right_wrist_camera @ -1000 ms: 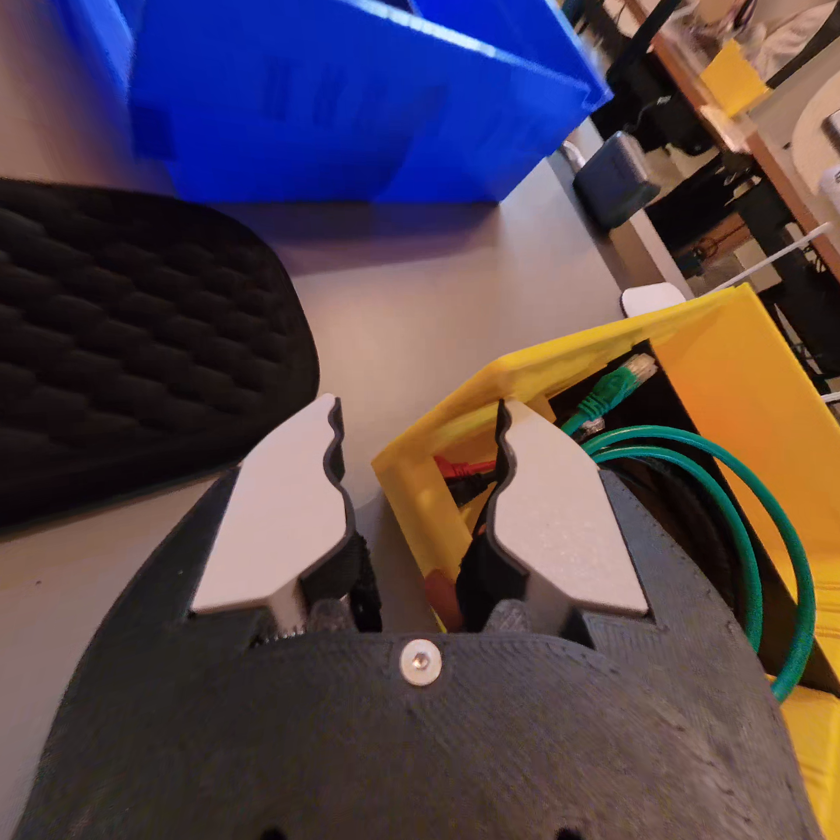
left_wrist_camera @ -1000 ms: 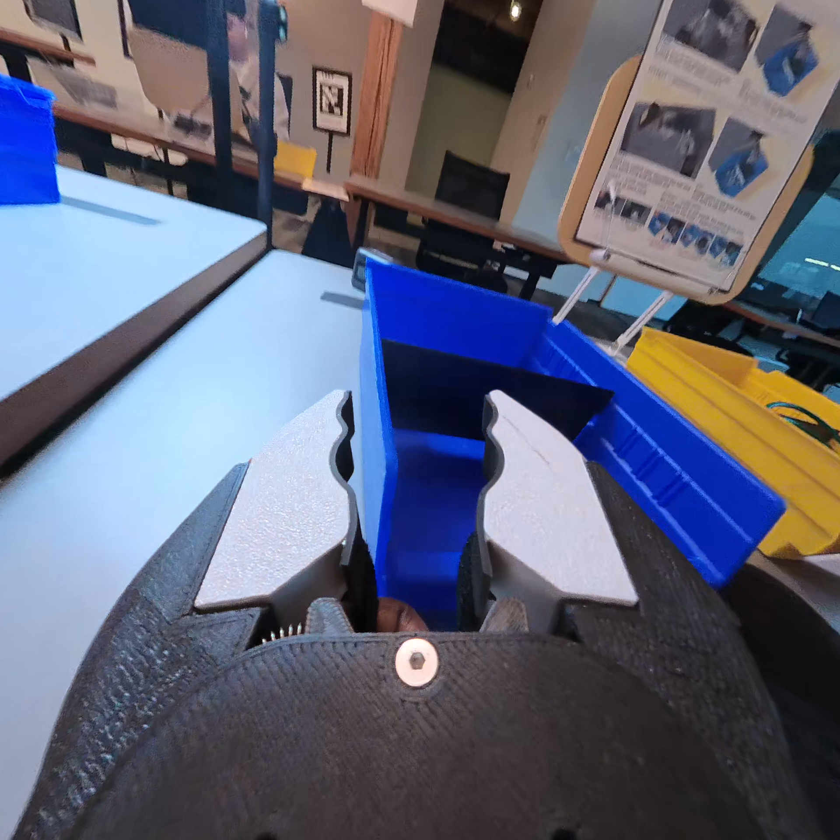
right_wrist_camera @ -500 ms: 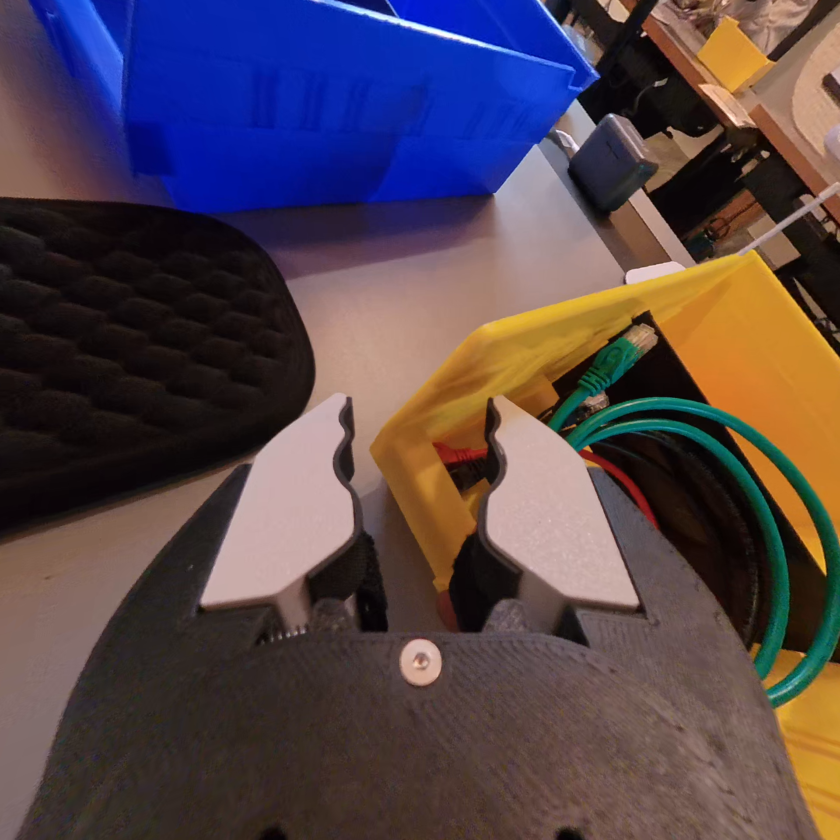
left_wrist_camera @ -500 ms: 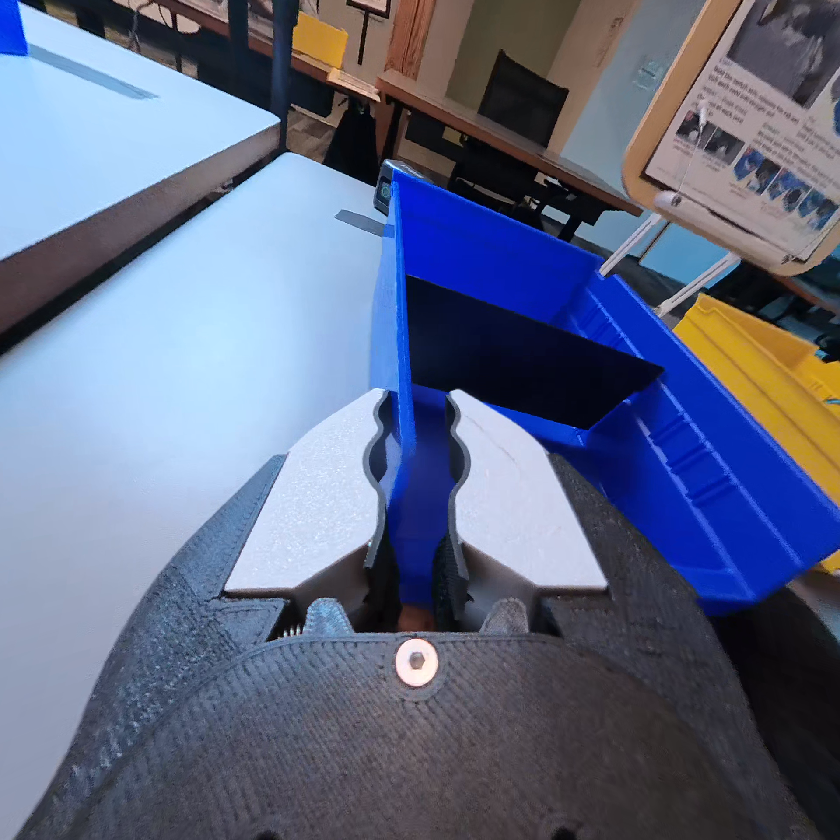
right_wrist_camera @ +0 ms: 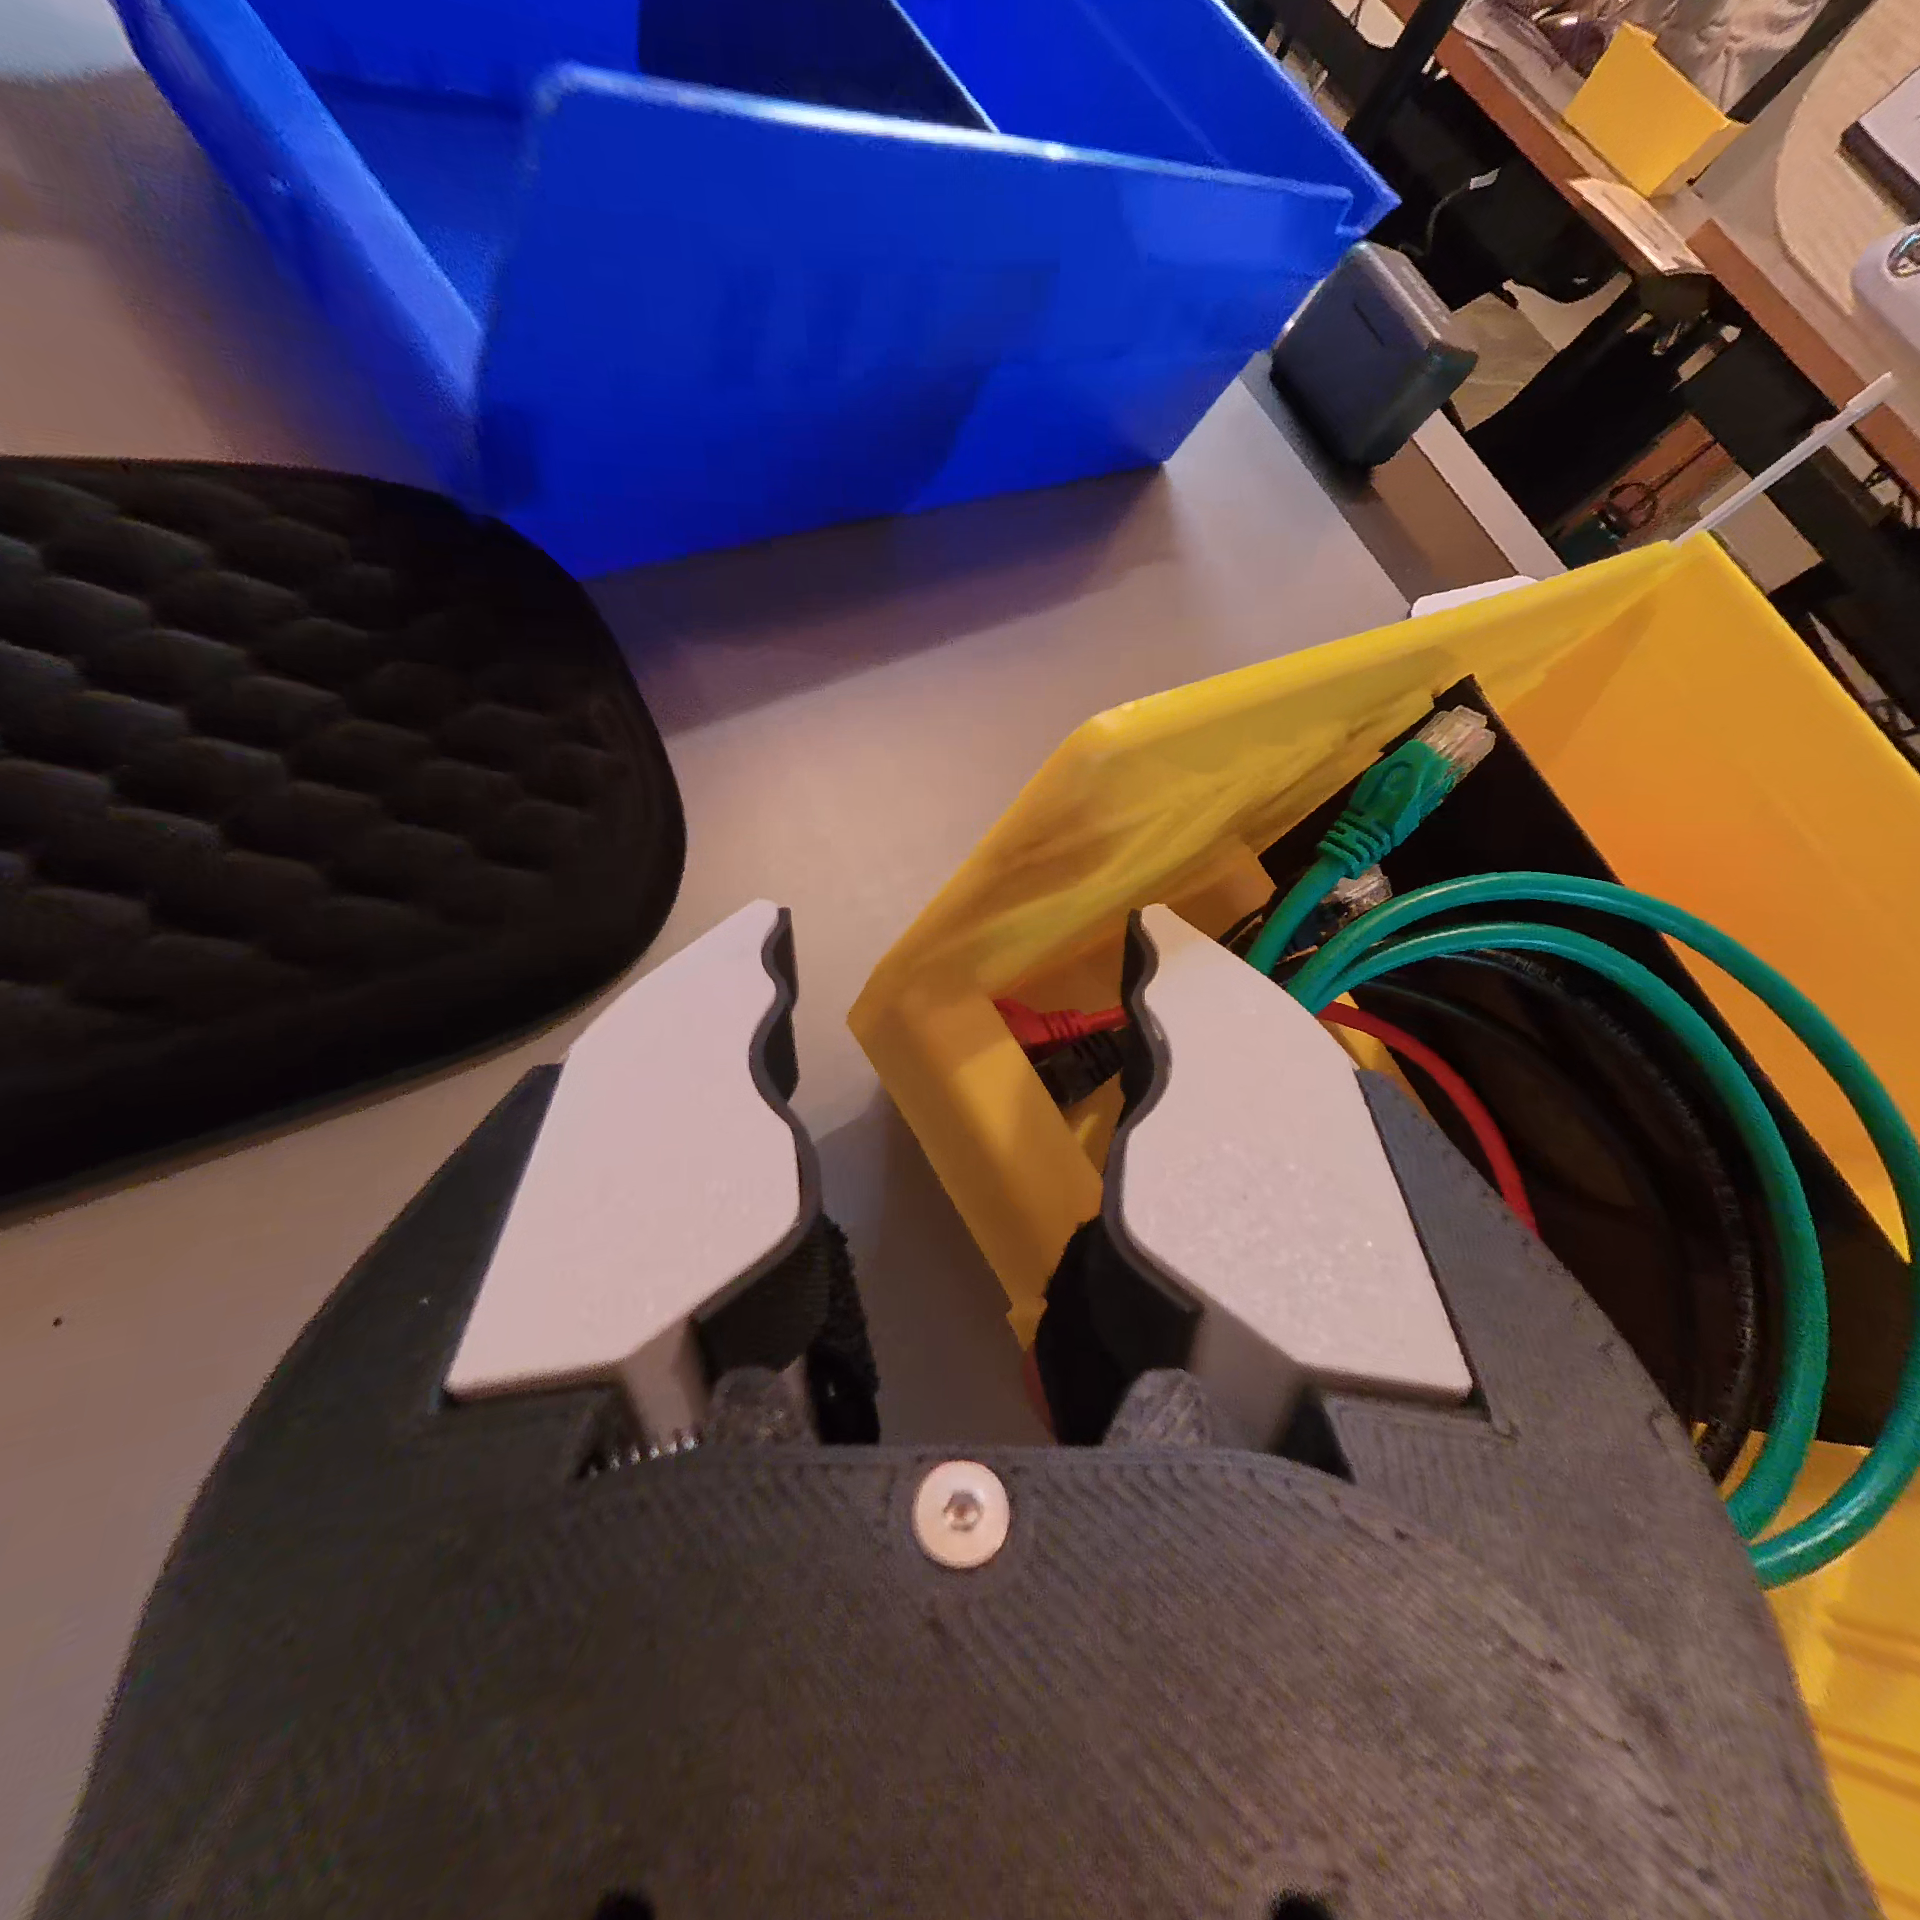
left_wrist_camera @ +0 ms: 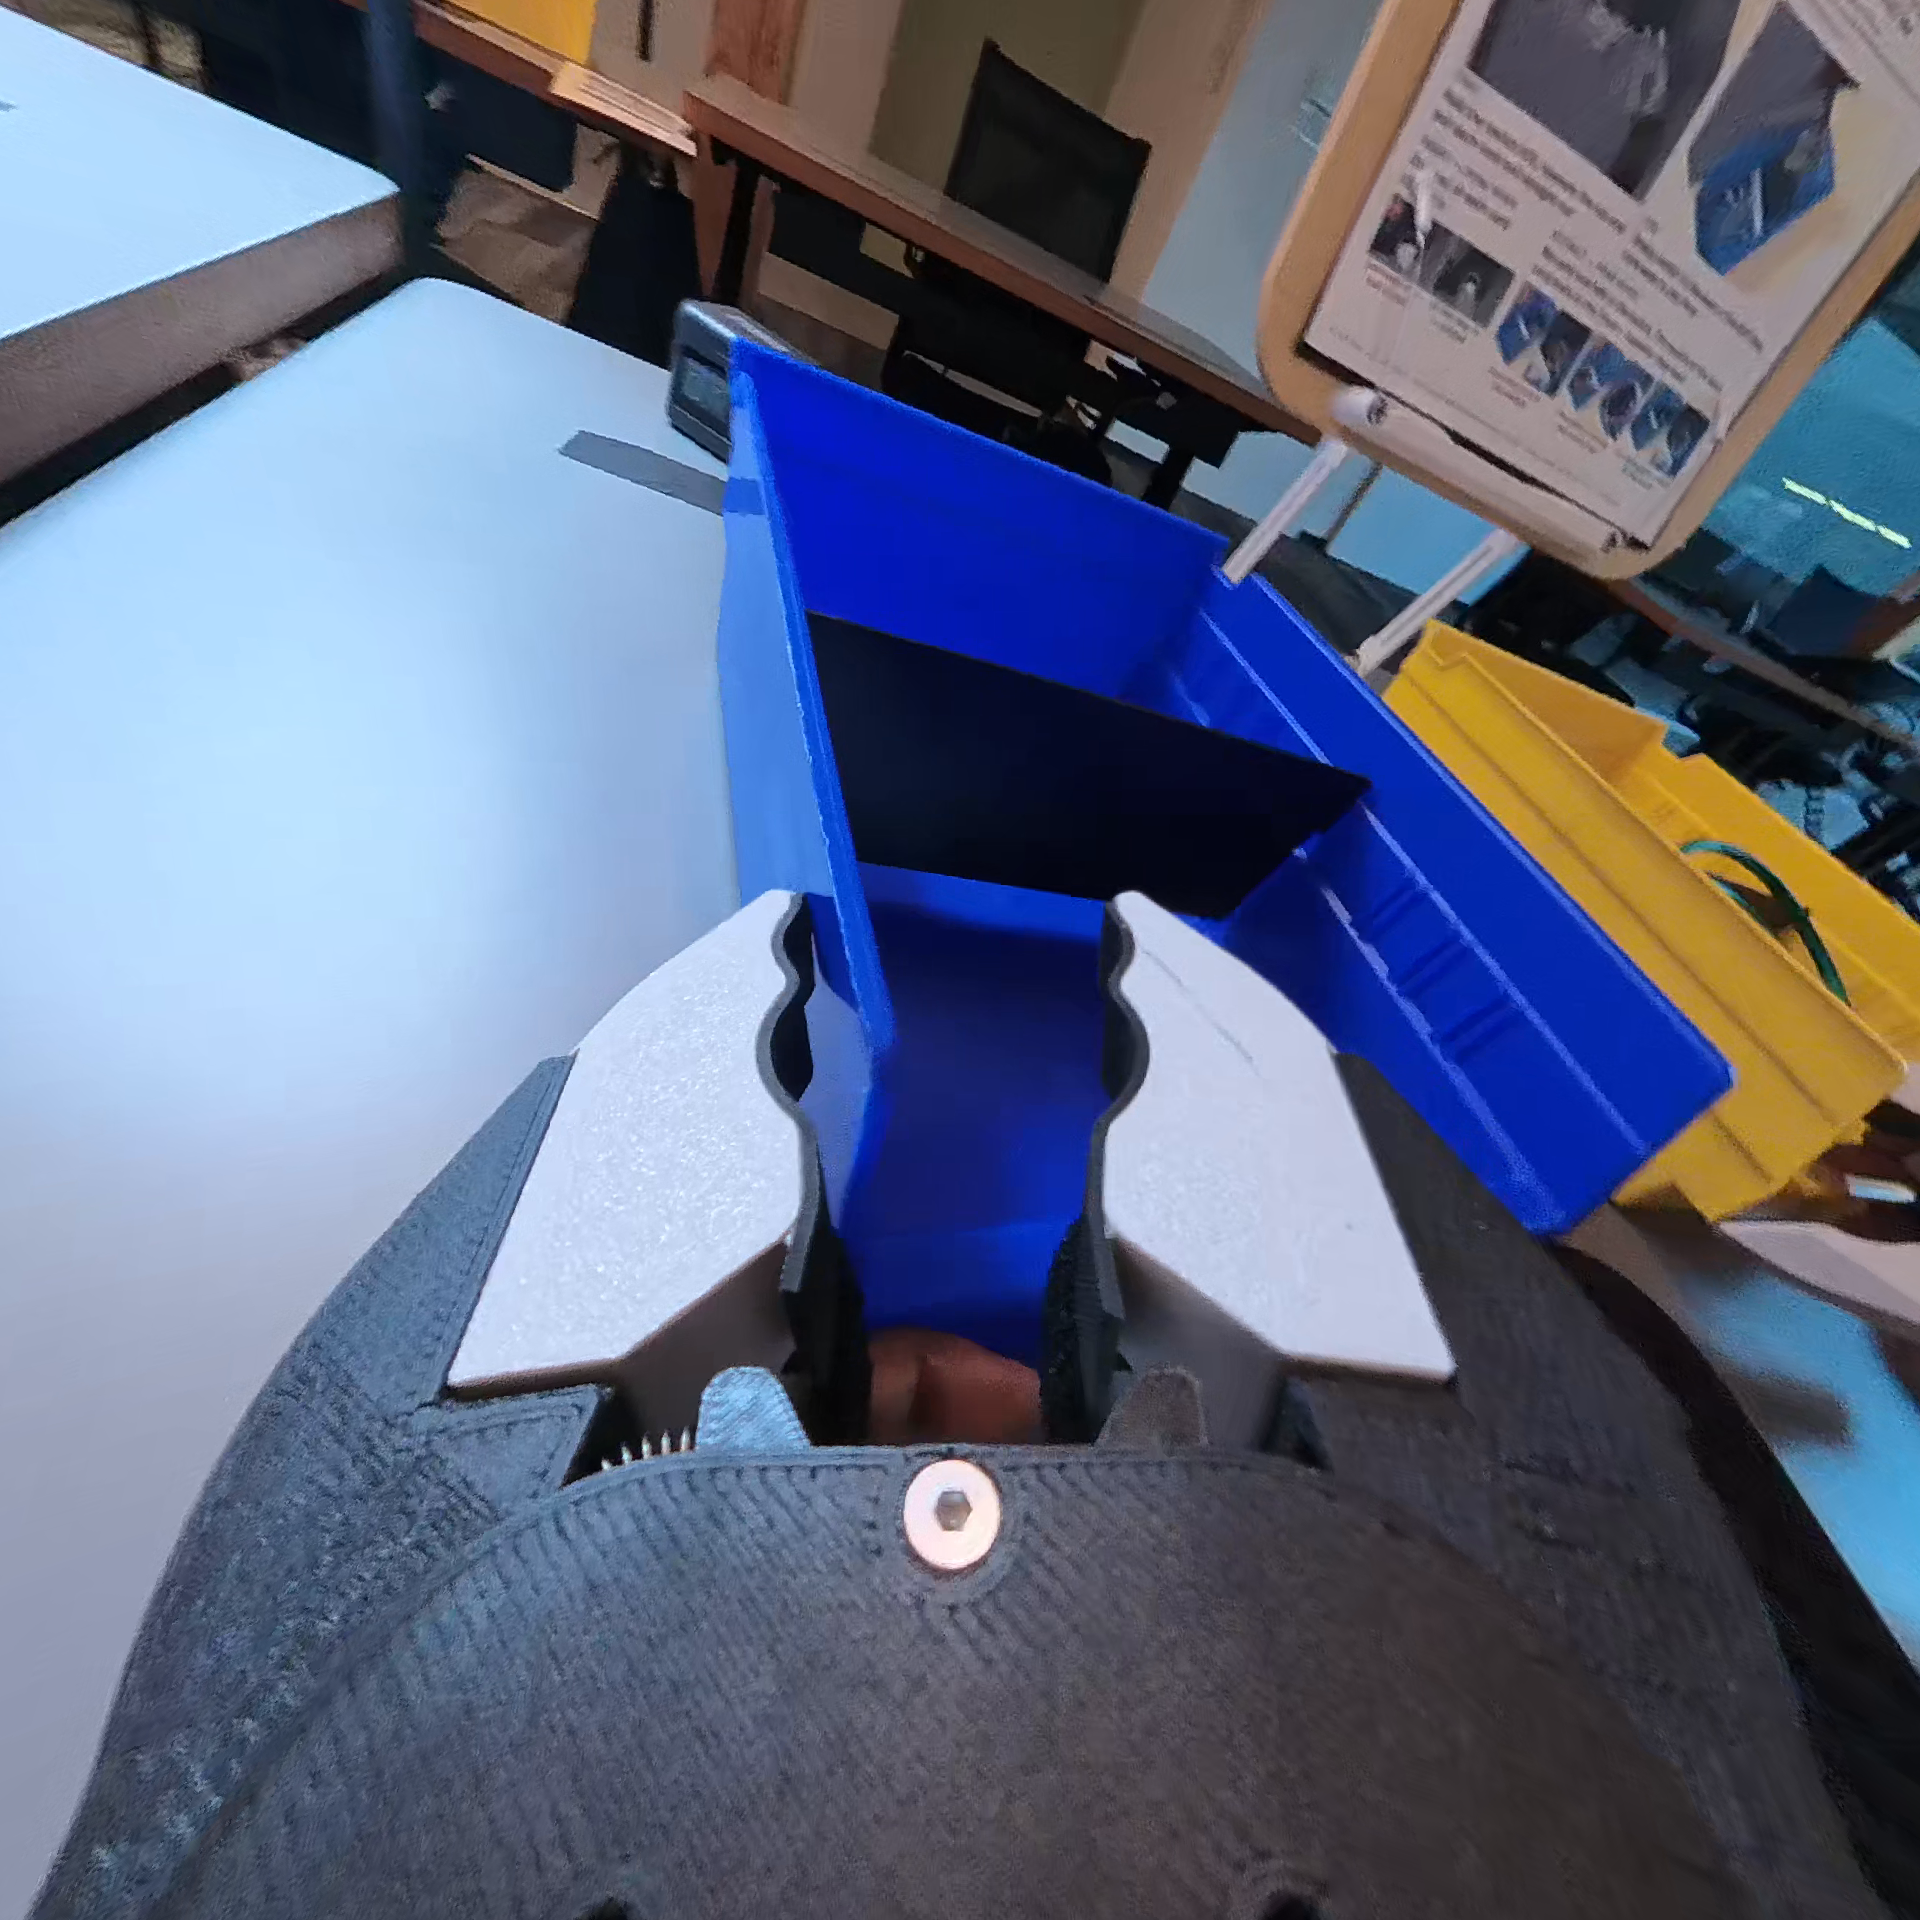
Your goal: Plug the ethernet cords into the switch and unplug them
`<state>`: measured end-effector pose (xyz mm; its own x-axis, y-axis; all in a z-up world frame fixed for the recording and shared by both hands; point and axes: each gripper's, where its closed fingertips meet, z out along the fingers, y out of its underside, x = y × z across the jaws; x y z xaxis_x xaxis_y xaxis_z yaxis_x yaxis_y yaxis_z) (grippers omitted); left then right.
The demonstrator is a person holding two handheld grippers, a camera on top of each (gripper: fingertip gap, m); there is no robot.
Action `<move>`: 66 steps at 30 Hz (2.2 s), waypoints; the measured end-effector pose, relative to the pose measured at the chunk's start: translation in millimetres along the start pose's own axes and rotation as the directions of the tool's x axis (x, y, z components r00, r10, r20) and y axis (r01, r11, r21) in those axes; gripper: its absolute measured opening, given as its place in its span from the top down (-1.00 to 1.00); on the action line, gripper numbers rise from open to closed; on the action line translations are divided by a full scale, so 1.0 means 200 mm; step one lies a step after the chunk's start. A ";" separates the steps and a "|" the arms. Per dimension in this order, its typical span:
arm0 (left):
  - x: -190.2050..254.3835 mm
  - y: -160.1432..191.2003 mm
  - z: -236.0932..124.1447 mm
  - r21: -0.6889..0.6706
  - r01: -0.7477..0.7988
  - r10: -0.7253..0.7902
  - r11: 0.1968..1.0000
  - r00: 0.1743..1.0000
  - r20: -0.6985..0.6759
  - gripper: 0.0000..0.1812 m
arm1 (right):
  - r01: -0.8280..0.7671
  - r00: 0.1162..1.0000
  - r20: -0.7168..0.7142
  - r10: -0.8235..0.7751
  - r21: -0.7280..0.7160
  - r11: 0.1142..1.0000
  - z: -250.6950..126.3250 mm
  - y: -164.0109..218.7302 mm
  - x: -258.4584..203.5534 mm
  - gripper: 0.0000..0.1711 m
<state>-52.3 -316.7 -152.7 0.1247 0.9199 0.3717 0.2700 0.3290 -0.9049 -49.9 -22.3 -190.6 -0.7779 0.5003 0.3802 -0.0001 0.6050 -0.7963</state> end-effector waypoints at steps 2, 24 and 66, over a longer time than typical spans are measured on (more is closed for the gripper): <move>0.05 0.02 0.02 -0.019 -0.003 0.002 1.000 0.999 -0.049 0.42 | -0.016 1.000 0.004 0.016 0.012 1.000 0.00 0.00 0.00 0.28; 0.17 0.05 0.06 -0.024 -0.157 0.152 0.987 0.980 -0.131 0.42 | -0.075 0.994 -0.064 0.085 0.155 0.985 -0.05 -0.23 0.01 0.26; 1.94 -0.12 0.26 0.432 -0.324 0.465 0.841 0.842 -0.273 0.88 | 0.078 0.601 -0.795 0.080 0.158 0.984 -1.37 0.04 0.68 0.84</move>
<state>-59.7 44.0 2.8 0.4911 0.8696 -0.0507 -0.2261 0.0710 -0.9715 15.2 220.3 -16.5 0.0322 0.8419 0.5387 -0.1599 0.5363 -0.8287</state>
